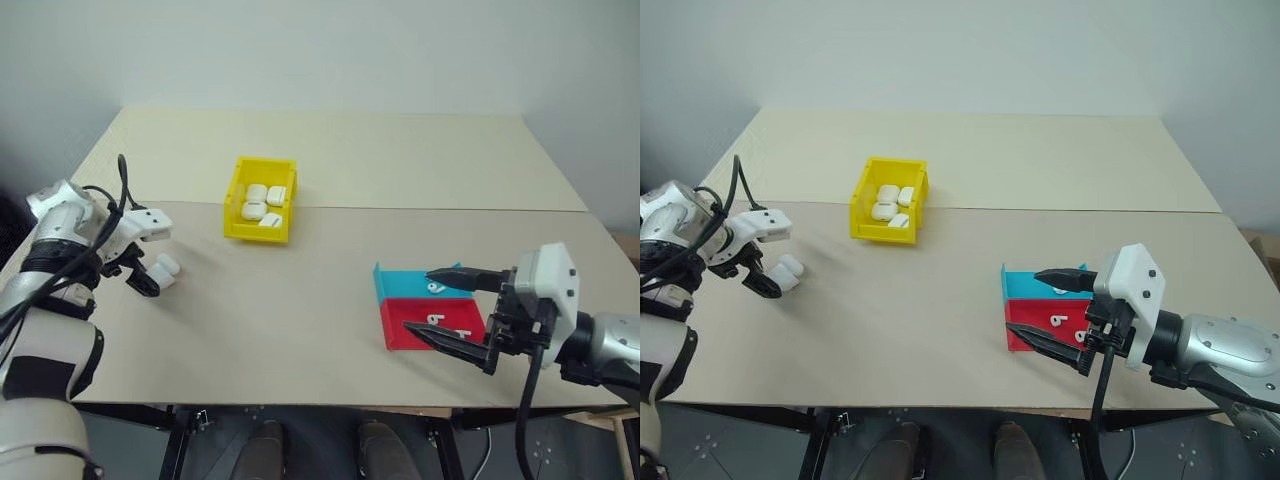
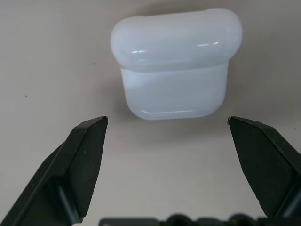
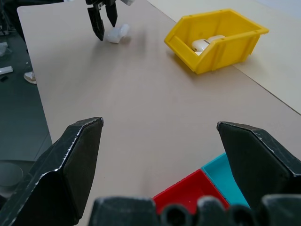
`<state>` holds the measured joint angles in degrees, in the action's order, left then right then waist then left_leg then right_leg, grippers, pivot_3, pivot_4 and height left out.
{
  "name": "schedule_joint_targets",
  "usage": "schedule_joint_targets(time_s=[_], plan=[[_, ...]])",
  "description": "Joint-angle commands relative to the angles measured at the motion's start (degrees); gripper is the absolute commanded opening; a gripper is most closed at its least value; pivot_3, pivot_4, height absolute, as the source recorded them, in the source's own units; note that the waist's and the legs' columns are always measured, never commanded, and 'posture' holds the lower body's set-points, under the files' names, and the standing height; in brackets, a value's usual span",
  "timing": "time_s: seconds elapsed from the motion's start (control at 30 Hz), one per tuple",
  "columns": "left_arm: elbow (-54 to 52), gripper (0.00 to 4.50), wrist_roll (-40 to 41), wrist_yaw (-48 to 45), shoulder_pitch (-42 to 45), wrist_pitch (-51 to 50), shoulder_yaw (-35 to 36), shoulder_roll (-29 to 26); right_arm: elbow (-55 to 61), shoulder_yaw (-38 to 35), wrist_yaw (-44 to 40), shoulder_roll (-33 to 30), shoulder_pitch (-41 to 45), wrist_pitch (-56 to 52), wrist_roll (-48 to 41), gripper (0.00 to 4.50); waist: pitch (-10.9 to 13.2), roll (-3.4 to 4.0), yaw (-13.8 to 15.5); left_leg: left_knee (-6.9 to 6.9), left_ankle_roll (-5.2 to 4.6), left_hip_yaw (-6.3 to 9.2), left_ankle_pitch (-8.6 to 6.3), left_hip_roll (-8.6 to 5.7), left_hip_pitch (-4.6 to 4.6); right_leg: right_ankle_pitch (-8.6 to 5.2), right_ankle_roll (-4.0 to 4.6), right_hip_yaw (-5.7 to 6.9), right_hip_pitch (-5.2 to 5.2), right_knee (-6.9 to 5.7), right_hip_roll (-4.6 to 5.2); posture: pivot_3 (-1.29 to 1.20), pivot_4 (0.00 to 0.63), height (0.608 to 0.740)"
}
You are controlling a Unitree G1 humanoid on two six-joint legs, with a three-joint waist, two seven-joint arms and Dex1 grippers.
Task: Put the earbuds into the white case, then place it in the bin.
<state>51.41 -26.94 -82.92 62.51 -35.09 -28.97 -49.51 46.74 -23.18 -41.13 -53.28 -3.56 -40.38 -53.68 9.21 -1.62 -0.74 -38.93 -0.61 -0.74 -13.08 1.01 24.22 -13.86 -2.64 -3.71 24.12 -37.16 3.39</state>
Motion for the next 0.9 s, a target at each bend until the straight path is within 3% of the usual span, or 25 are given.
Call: schedule_joint_targets(time_s=[0.03, 0.9], plan=[[1.21, 4.44, -0.6, 1.03, 1.76, 0.57, 0.41, 0.2, 1.18, -1.67, -0.41, -0.14, 0.07, 1.62, -0.04, 4.5, 0.01, -0.02, 0.0, 0.0, 0.0, 0.0, 0.0, 0.0, 0.0, 0.0, 0.0, 0.0, 0.0, 0.0, 0.0, 0.0, 0.15, 0.74], [7.44, 4.44, -0.69, 3.21, 5.35, 3.27, 0.44, 3.0, 1.08, -1.7, -1.49, 0.0, 0.05, 1.57, 0.24, 4.5, 0.01, -0.04, 0.03, -0.01, 0.0, 0.02, 0.0, -0.01, 0.03, 0.0, -0.01, 0.03, -0.01, 0.01, 0.01, 0.0, 0.15, 0.74]])
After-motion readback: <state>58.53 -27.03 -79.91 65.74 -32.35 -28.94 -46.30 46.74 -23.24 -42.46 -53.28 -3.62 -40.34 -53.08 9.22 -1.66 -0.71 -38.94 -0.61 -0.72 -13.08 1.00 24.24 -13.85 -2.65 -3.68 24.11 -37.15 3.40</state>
